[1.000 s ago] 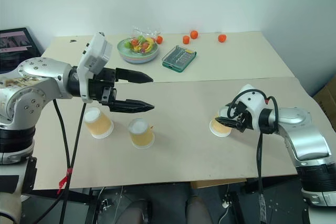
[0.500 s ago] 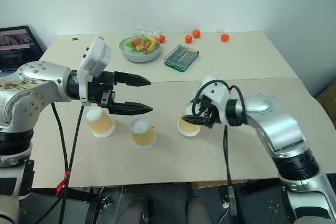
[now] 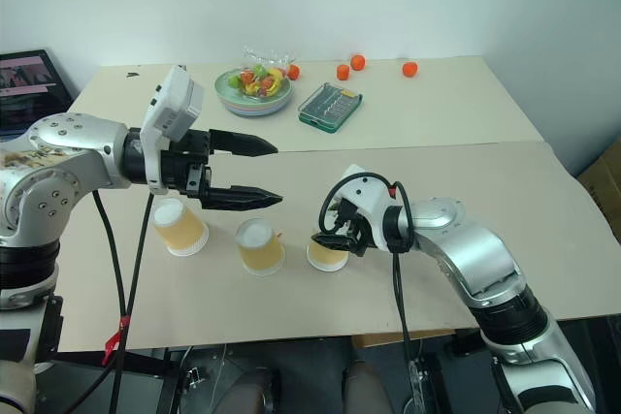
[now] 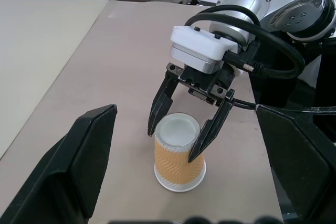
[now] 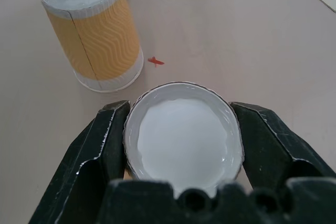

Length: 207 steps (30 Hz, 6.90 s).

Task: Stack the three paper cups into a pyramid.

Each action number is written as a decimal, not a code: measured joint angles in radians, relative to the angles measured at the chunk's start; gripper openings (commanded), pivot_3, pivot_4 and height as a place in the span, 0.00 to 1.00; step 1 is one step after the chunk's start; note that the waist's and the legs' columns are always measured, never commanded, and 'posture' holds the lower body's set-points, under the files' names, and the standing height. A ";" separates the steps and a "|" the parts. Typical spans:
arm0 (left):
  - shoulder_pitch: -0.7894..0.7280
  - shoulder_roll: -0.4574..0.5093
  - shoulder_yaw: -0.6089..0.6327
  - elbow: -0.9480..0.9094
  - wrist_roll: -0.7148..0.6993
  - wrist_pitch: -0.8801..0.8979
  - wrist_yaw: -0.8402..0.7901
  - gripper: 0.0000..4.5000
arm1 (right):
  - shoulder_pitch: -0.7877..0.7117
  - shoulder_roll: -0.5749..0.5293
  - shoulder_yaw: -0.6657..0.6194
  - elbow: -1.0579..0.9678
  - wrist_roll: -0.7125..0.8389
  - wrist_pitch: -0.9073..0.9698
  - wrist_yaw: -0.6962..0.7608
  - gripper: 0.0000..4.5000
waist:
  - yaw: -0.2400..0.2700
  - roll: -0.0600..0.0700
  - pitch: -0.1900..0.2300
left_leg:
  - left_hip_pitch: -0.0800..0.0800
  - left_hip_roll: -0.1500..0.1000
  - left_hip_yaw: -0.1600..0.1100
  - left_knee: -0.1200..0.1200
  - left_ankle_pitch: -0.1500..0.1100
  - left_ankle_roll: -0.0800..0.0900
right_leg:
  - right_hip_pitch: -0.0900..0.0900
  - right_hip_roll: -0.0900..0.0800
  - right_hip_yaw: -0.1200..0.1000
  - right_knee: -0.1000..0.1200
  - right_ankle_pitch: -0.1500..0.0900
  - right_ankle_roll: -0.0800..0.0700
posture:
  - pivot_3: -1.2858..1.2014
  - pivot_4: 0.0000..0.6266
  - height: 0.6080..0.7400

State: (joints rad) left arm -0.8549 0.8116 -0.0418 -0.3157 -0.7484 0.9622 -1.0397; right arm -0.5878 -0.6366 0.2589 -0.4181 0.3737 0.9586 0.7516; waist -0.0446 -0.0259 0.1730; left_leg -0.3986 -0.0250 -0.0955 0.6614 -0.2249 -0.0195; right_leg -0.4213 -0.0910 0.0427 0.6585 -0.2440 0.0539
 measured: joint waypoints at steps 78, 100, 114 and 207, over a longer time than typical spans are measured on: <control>0.394 0.265 0.482 -0.025 -0.042 0.128 0.098 1.00 | -0.184 -0.184 -0.133 0.249 0.142 -0.193 0.316 0.97 | -0.017 0.000 0.002 | 0.001 0.003 0.002 -0.002 -0.001 0.001 | -0.001 0.001 0.001 -0.001 0.000 -0.001 | 0.52 0.24 1.00; 0.813 -0.094 0.567 -0.116 0.104 -0.168 0.386 1.00 | -0.212 -0.148 -0.094 0.379 0.041 -0.269 0.380 0.97 | 0.007 0.000 0.002 | 0.000 0.003 0.001 -0.002 -0.001 0.000 | -0.002 0.001 0.000 -0.002 0.002 -0.004 | 0.52 0.24 1.00; 0.781 -0.115 0.448 -0.021 0.208 -0.348 0.393 1.00 | -0.210 -0.149 -0.095 0.358 0.041 -0.268 0.358 0.97 | 0.007 0.000 0.002 | 0.000 0.003 0.001 -0.002 -0.001 0.000 | -0.001 0.001 0.000 -0.002 0.002 -0.004 | 0.52 0.24 1.00; 0.082 -0.114 -0.086 -0.015 0.141 -0.046 0.098 0.56 | 0.171 -0.293 -0.435 -0.116 0.443 -0.057 0.119 1.00 | 0.009 -0.002 0.003 | 0.000 0.001 0.001 0.000 -0.001 -0.001 | 0.001 0.001 -0.001 -0.002 0.002 -0.002 | 0.52 0.24 1.00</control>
State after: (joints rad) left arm -0.7732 0.6974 -0.1282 -0.3305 -0.6073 0.9161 -0.9417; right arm -0.4172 -0.9300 -0.1760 -0.5340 0.8170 0.9014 0.8706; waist -0.0352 -0.0283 0.1761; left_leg -0.3986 -0.0239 -0.0945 0.6611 -0.2256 -0.0200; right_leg -0.4199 -0.0904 0.0421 0.6563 -0.2425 0.0524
